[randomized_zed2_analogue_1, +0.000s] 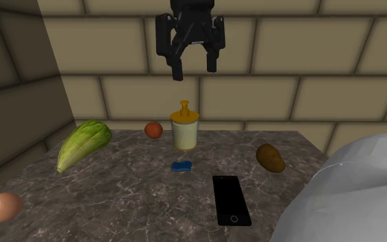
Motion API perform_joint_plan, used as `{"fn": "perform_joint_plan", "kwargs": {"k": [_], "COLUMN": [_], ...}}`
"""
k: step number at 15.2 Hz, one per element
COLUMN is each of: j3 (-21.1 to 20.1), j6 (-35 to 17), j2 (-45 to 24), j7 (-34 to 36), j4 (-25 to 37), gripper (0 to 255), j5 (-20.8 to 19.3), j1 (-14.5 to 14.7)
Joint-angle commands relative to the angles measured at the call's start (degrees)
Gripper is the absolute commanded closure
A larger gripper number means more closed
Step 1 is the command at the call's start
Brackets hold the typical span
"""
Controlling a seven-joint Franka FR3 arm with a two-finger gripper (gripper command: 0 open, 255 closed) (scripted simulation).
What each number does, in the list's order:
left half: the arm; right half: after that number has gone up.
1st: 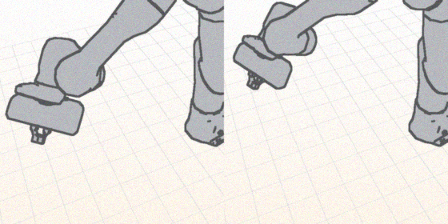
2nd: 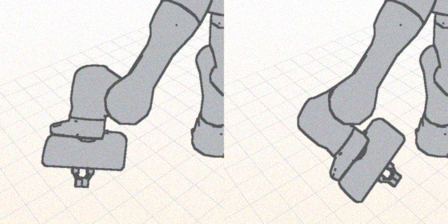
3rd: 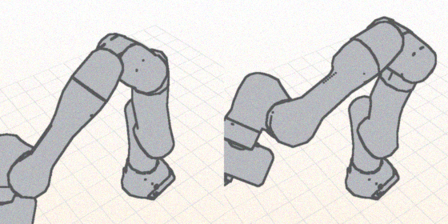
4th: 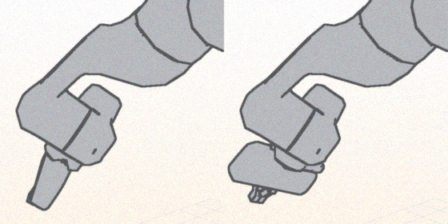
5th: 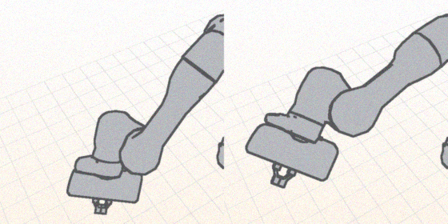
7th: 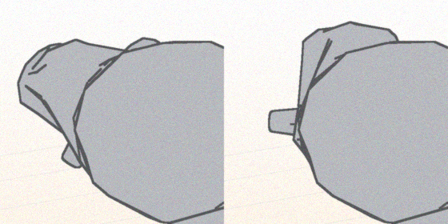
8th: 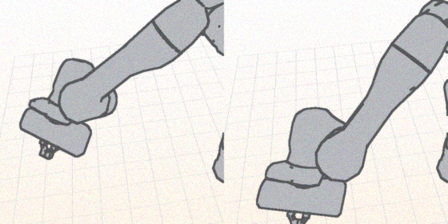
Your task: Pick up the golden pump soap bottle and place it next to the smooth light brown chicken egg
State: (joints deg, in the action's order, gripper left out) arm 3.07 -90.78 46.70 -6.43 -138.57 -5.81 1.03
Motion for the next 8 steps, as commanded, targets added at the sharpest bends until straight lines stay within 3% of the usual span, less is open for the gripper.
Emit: {"fn": "perform_joint_plan", "kwargs": {"k": [1,8], "j3": [0.0,5.1], "j6": [0.0,-10.5], "j2": [0.0,-13.6], "j7": [0.0,-4.1], "j4": [0.0,3.8], "gripper": [0,0], "j5": [0.0,-1.7], "j1": [0.0,-0.8]}}
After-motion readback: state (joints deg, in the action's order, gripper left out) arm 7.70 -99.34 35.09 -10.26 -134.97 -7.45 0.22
